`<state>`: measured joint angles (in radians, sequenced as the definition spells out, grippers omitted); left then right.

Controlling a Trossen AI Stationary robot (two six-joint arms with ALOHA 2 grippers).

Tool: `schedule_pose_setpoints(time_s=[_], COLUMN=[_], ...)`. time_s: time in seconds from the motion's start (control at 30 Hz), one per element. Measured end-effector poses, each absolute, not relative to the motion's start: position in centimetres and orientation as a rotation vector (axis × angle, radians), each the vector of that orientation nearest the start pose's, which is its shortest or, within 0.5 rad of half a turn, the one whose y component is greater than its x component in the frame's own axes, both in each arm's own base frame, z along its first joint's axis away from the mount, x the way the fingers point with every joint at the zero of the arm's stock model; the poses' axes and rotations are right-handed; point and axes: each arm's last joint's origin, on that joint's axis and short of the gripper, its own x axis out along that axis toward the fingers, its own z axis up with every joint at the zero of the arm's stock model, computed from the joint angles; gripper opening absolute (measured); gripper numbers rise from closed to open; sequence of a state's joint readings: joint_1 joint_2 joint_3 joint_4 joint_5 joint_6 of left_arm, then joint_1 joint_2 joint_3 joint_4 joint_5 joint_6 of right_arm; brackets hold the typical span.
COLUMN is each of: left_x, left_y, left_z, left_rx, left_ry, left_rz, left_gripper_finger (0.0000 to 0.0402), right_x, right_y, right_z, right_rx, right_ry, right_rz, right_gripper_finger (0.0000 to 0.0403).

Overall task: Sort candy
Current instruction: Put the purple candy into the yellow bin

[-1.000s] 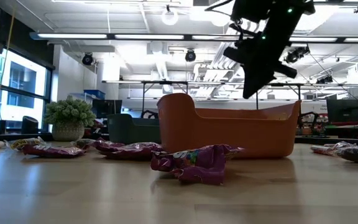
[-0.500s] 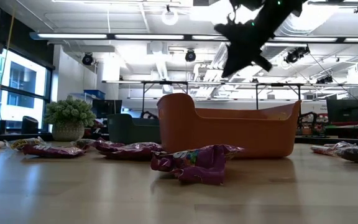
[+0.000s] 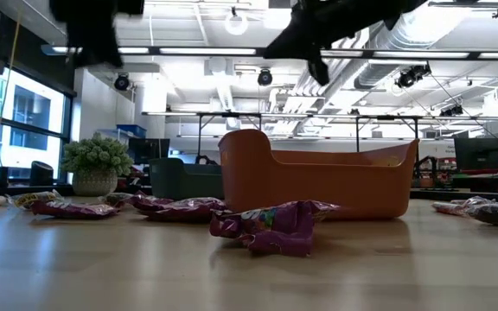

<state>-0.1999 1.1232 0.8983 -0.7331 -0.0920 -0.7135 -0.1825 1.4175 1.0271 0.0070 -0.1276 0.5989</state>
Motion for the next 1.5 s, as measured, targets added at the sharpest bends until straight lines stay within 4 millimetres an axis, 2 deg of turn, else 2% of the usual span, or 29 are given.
schedule_pose_setpoints(time_s=[0.13, 0.27, 0.33, 0.4, 0.53, 0.67, 0.9, 1.0, 1.1, 1.2, 1.27, 1.33, 1.43, 1.47, 1.5], left_x=[20.2, 19.6, 19.8, 20.5, 22.5, 23.6, 25.1, 25.4, 26.0, 26.9, 27.5, 28.1, 28.6, 28.7, 28.8], left_y=[-3.9, -3.7, -3.4, -3.3, -2.9, -2.0, -0.5, -0.1, -0.2, -0.3, -0.2, -0.1, 0.5, 0.8, 1.1], left_z=[22.2, 18.8, 18.0, 17.5, 16.7, 15.6, 15.0, 13.7, 12.7, 12.2, 12.2, 12.6, 13.5, 14.1, 14.6], left_rx=[-0.615, -0.661, -0.668, -0.625, -0.512, -0.400, -0.106, -0.072, -0.100, -0.102, -0.089, -0.077, -0.073, -0.069, -0.065], left_ry=[0.969, 1.013, 0.994, 0.958, 0.908, 0.989, 1.091, 1.161, 1.195, 1.190, 1.182, 1.169, 1.169, 1.160, 1.146], left_rz=[0.316, 0.404, 0.436, 0.398, 0.298, 0.272, 0.207, 0.170, 0.092, 0.062, 0.088, 0.113, 0.145, 0.162, 0.185], left_gripper_finger=[0.0000, 0.0000, 0.0000, 0.0005, 0.0043, 0.0106, 0.0215, 0.0242, 0.0251, 0.0246, 0.0224, 0.0174, 0.0056, 0.0031, 0.0023], right_x=[33.0, 34.2, 34.5, 34.5, 34.2, 33.5, 32.4, 32.4, 32.3, 32.3, 32.3, 32.3, 31.9, 31.5, 31.1], right_y=[-4.4, -3.6, -3.5, -3.6, -4.0, -4.5, -4.9, -4.9, -4.9, -4.9, -4.9, -4.8, -4.9, -4.8, -4.8], right_z=[27.9, 26.7, 26.4, 26.3, 26.8, 27.9, 29.3, 29.3, 29.1, 28.9, 28.9, 29.1, 30.5, 31.3, 32.0], right_rx=[0.649, 0.636, 0.627, 0.617, 0.615, 0.622, 0.609, 0.613, 0.626, 0.631, 0.633, 0.643, 0.637, 0.620, 0.597], right_ry=[0.352, 0.350, 0.351, 0.354, 0.333, 0.297, 0.255, 0.263, 0.277, 0.300, 0.300, 0.304, 0.295, 0.287, 0.285], right_rz=[-0.110, -0.078, -0.077, -0.092, -0.106, -0.112, -0.149, -0.163, -0.168, -0.175, -0.164, -0.145, -0.127, -0.123, -0.124], right_gripper_finger=[0.0045, 0.0109, 0.0141, 0.0169, 0.0206, 0.0217, 0.0216, 0.0216, 0.0216, 0.0216, 0.0216, 0.0216, 0.0216, 0.0216, 0.0216])
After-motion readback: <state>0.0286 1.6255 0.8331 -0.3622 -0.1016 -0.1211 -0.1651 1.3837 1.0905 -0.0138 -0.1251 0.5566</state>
